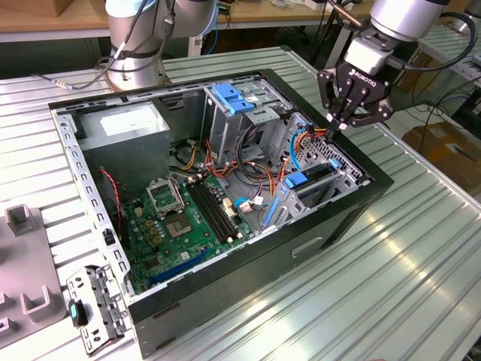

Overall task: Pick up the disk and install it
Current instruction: 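Insert the first disk wire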

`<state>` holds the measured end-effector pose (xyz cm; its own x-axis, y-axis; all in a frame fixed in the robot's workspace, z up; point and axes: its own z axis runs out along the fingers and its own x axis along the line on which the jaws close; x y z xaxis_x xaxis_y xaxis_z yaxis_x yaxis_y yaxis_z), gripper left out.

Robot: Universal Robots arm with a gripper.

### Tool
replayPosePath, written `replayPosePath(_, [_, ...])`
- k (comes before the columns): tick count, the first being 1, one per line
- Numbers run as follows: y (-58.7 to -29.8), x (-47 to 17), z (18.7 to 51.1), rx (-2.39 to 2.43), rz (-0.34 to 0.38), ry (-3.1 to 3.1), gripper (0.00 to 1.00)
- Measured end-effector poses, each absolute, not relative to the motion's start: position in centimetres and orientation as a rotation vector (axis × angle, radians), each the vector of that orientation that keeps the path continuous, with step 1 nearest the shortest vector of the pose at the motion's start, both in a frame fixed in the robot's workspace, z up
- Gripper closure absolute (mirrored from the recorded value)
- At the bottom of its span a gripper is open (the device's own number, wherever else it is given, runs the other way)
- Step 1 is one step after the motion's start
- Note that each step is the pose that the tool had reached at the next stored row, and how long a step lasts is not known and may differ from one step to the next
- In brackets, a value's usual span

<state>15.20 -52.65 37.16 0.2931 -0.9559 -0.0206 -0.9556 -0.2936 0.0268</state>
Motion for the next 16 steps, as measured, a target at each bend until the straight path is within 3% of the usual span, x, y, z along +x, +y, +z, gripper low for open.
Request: replayPosePath(16, [-52.61,15.25,37.53,2.561,-0.05,-1.802,0.89])
